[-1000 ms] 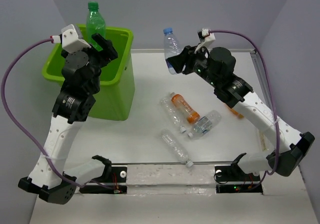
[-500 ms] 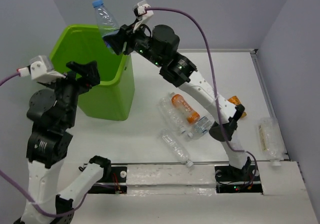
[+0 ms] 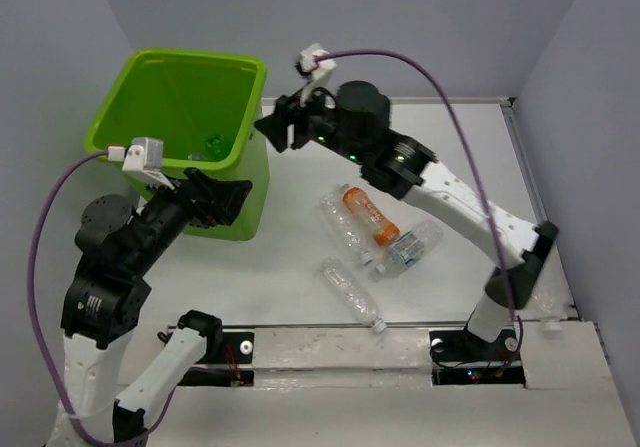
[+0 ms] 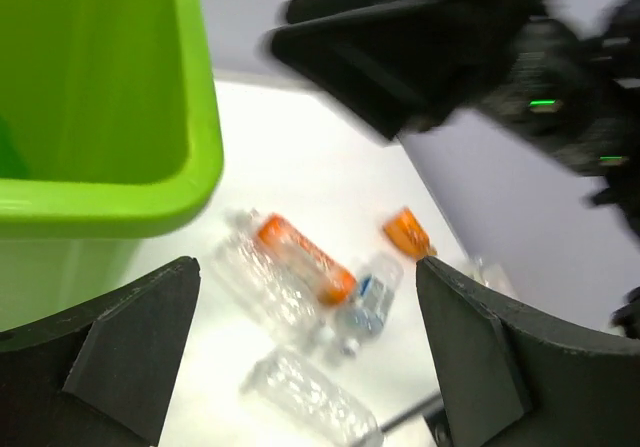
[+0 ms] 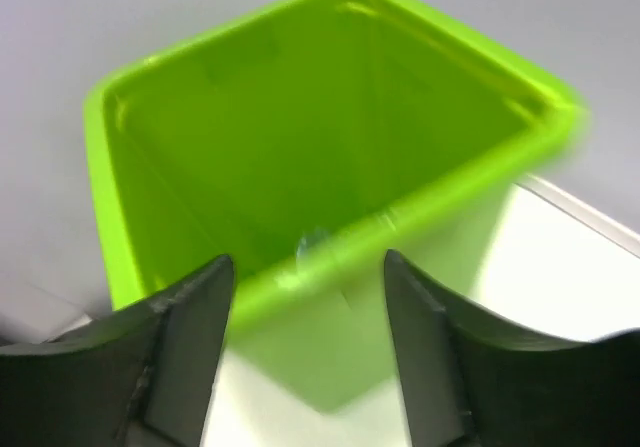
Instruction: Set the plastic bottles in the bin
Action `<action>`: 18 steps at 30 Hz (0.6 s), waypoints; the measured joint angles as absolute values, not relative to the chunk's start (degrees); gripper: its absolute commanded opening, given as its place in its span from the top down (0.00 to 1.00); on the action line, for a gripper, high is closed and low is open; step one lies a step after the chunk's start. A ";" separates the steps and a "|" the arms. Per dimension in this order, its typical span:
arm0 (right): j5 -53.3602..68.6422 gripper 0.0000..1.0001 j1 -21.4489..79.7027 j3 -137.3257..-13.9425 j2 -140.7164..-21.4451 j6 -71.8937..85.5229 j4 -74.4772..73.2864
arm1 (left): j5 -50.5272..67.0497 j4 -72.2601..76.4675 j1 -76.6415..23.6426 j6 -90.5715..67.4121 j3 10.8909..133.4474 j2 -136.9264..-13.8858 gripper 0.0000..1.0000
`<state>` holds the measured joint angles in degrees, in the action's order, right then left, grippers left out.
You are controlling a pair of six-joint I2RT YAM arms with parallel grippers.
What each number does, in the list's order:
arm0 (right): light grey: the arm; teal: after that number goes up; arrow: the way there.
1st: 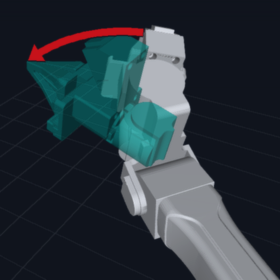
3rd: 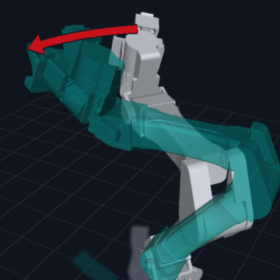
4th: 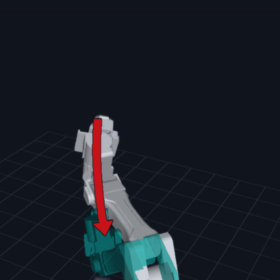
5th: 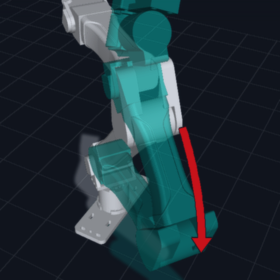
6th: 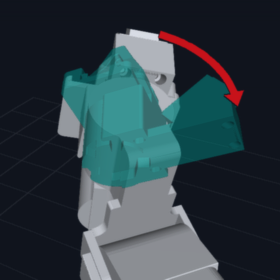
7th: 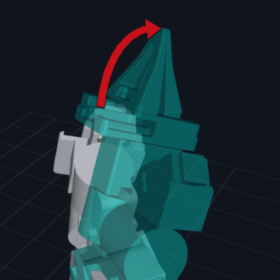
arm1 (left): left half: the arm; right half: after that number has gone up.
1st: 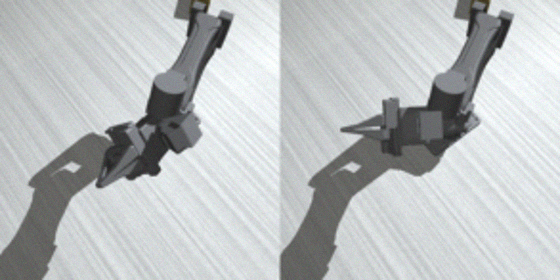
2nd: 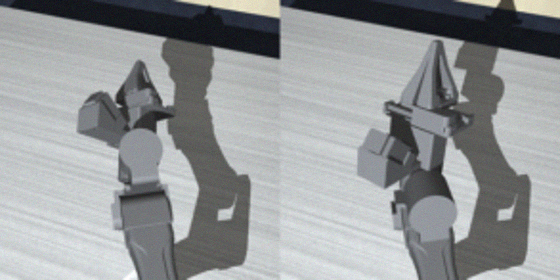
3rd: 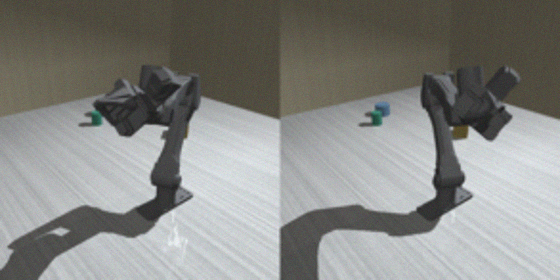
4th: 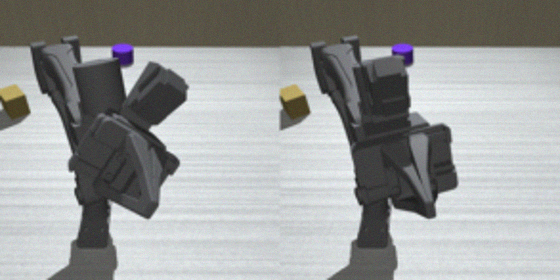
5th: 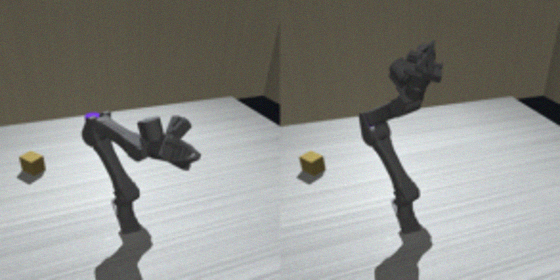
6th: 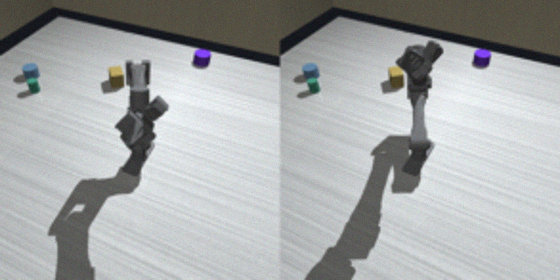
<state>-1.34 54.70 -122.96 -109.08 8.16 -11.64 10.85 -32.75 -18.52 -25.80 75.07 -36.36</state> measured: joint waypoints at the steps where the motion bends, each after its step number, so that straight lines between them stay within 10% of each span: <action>1: -2.17 0.50 54.08 -114.32 -101.16 7.64 -11.73 | 12.58 -32.77 -18.52 -26.04 73.97 -36.95 0.01; 9: -4.93 0.46 29.76 -65.21 -56.71 14.74 -7.38 | 20.91 -28.75 -20.75 -27.55 64.47 -39.24 0.01; 18: -4.75 0.10 24.45 -43.29 -59.00 22.22 -19.35 | -1.52 -24.21 -54.24 -34.13 56.88 -43.72 0.01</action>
<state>-4.75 24.45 -43.29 -59.00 22.22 -19.35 -1.52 -24.21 -54.24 -34.13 56.88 -43.72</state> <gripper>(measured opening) 0.837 0.989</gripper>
